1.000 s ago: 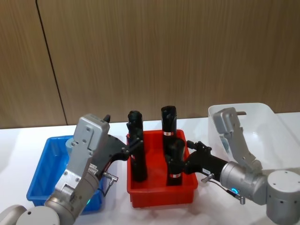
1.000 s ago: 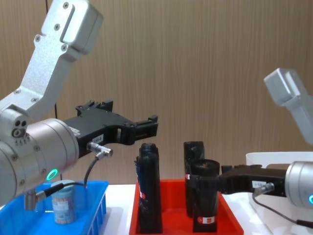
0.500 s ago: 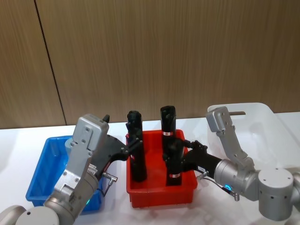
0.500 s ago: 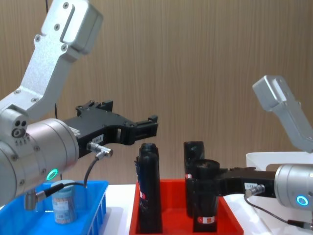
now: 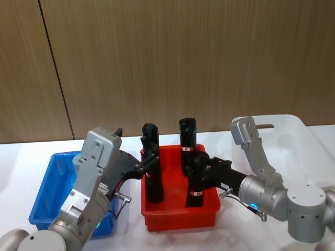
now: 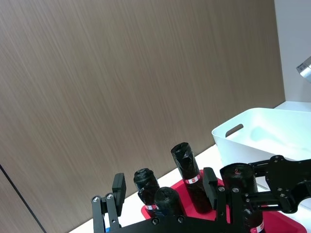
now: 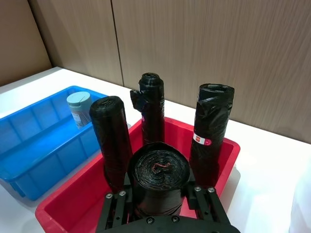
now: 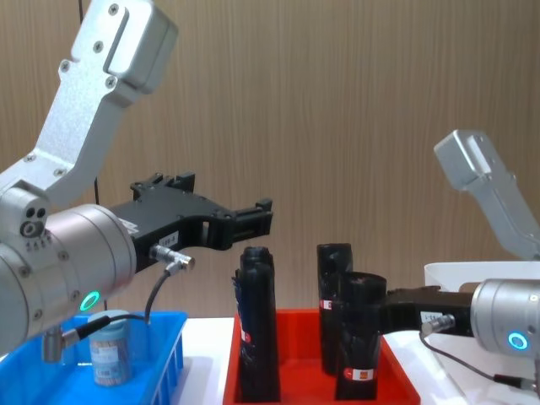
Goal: Pick the cotton swabs from the blue box and place them into the white box.
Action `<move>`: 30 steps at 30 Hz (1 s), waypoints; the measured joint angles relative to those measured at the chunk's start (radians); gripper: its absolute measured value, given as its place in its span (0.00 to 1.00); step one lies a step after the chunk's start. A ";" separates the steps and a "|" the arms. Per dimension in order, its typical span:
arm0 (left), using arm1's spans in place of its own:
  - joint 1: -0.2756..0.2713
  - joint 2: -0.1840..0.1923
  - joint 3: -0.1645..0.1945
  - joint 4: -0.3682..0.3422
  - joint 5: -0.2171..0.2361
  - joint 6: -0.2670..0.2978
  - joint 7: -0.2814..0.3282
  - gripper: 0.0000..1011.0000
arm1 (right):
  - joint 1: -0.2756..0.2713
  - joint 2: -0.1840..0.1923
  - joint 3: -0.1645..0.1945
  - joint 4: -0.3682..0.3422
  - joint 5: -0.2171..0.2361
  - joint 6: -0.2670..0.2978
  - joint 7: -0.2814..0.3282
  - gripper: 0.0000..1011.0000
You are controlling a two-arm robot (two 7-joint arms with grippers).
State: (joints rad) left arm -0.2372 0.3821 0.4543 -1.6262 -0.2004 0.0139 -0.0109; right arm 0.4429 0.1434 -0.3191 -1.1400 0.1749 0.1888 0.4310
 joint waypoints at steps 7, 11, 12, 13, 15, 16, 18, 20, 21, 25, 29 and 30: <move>0.000 0.000 0.000 0.000 0.000 0.000 0.000 0.99 | -0.001 0.007 0.006 -0.017 0.009 0.007 0.002 0.55; 0.000 0.000 0.000 0.000 0.000 0.000 0.000 0.99 | -0.006 0.012 0.010 -0.034 0.014 0.010 0.002 0.54; 0.000 0.000 0.000 0.000 0.000 0.000 0.000 0.99 | -0.008 0.014 0.012 -0.043 0.017 0.011 0.002 0.54; 0.000 0.000 0.000 0.000 0.000 0.000 0.000 0.99 | -0.010 0.017 0.015 -0.053 0.020 0.012 0.001 0.54; 0.000 0.000 0.000 0.000 0.000 0.000 0.000 0.99 | -0.013 0.020 0.018 -0.063 0.026 0.014 0.001 0.54; 0.000 0.000 0.000 0.000 0.000 0.000 0.000 0.99 | -0.014 0.022 0.019 -0.069 0.027 0.014 0.001 0.54; 0.000 0.000 0.000 0.000 0.000 0.000 0.000 0.99 | -0.017 0.025 0.023 -0.083 0.033 0.017 0.000 0.54; 0.000 0.000 0.000 0.000 0.000 0.000 0.000 0.99 | -0.020 0.031 0.029 -0.104 0.043 0.019 -0.003 0.54; 0.000 0.000 0.000 0.000 0.000 0.000 0.000 0.99 | -0.023 0.035 0.033 -0.118 0.050 0.020 -0.005 0.54; 0.000 0.000 0.000 0.000 0.000 0.000 0.000 0.99 | -0.029 0.048 0.047 -0.158 0.067 0.022 -0.012 0.54; 0.000 0.000 0.000 0.000 0.000 0.000 0.000 0.99 | -0.034 0.063 0.064 -0.199 0.087 0.022 -0.023 0.54; 0.000 0.000 0.000 0.000 0.000 0.000 0.000 0.99 | -0.035 0.066 0.067 -0.207 0.090 0.022 -0.026 0.54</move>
State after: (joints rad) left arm -0.2372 0.3821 0.4542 -1.6262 -0.2003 0.0138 -0.0109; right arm 0.4083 0.2090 -0.2517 -1.3465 0.2653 0.2107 0.4052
